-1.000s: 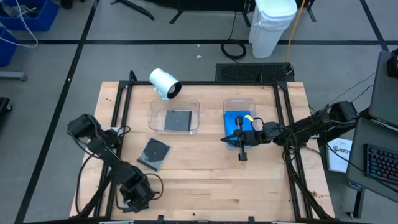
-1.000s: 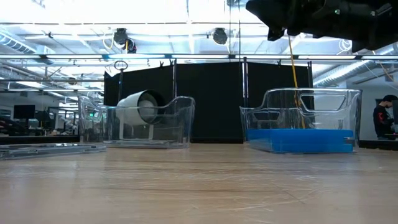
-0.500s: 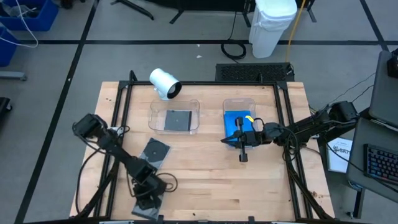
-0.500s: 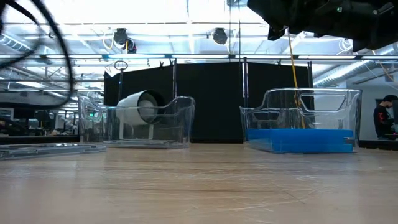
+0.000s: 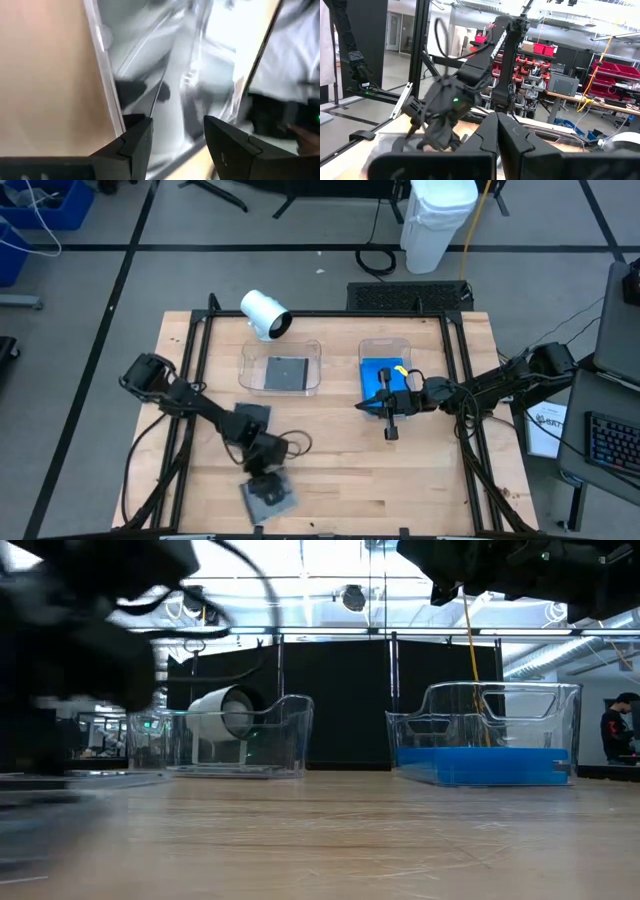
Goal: Pick & place jewel cases by type
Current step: Put the bottom black cd case into the left transparent bin
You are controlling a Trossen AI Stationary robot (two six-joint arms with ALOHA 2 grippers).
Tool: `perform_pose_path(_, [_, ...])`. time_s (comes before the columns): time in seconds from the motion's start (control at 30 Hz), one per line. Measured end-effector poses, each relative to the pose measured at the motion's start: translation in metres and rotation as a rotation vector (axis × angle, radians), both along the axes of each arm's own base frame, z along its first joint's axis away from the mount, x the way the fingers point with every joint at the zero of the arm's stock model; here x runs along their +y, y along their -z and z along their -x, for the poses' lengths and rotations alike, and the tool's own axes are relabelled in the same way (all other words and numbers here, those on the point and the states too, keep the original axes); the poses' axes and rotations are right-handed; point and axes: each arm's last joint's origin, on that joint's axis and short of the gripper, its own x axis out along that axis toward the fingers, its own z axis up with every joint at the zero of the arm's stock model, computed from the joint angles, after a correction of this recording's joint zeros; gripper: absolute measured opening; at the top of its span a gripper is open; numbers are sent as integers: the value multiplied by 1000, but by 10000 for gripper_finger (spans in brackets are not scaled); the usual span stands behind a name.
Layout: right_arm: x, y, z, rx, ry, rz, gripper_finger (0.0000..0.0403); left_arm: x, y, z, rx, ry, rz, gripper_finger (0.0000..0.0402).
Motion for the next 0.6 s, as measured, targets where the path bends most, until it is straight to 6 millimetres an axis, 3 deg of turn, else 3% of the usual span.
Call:
perform_pose_path(0.23, [0, 0, 0, 0, 0, 0, 0, 33, -15, -34, -388, -48, -242, 190])
perform_pose_path(0.47, [0, 1, 0, 8, 0, 1, 0, 61, -39, -48, -456, -83, -616, 191])
perform_pose_path(0.6, [0, 3, -1, 27, 0, 4, 0, 52, -61, -50, -497, -52, -773, 191])
